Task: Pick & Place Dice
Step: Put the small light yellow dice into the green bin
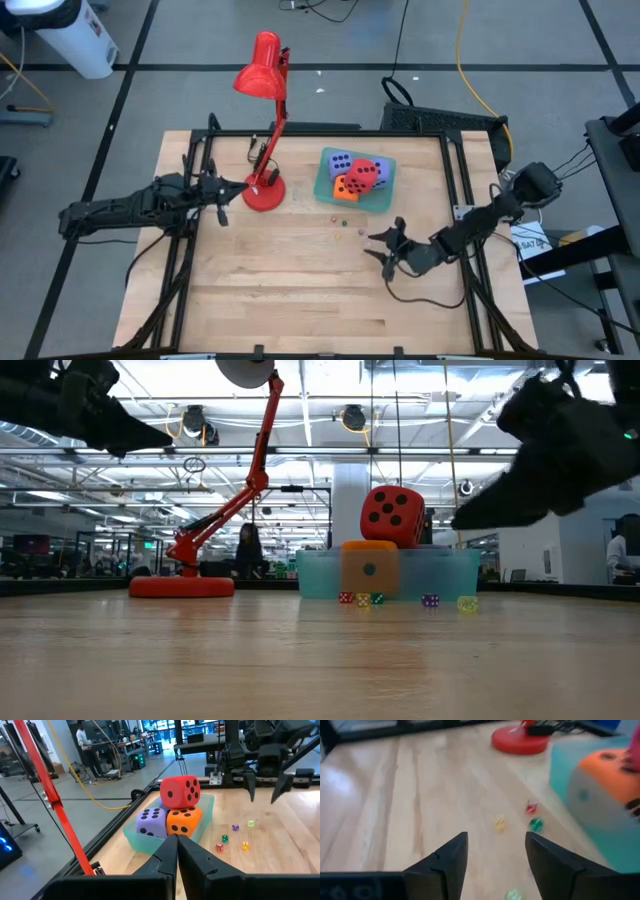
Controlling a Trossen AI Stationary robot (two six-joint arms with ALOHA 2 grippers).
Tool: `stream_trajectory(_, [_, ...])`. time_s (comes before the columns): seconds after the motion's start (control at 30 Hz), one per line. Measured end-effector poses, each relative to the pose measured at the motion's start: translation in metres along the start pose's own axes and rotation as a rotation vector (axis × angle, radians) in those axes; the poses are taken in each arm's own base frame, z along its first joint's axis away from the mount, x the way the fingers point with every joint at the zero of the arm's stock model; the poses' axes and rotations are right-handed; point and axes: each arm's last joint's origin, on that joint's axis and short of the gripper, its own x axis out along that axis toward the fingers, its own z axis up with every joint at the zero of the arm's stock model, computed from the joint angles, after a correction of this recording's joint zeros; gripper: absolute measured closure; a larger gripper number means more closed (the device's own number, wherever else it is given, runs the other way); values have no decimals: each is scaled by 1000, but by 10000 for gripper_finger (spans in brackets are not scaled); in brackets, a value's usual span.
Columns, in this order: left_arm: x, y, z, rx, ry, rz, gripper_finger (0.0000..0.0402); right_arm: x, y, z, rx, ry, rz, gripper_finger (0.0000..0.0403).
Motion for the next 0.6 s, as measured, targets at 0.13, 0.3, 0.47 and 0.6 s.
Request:
stream_trajectory(0.13, [0, 0, 0, -6, -4, 0, 376, 2, 3, -14, 11, 21, -51, 211])
stream_trajectory(0.3, [0, 0, 0, -8, -4, 0, 376, 9, 1, -31, 103, 82, -89, 207])
stream_trajectory(0.47, [0, 0, 1, -8, -7, 1, 376, 16, 1, -45, 133, 114, -117, 193])
stream_trajectory(0.6, [0, 0, 1, -9, -6, 1, 376, 25, 7, -52, 103, 136, -132, 189])
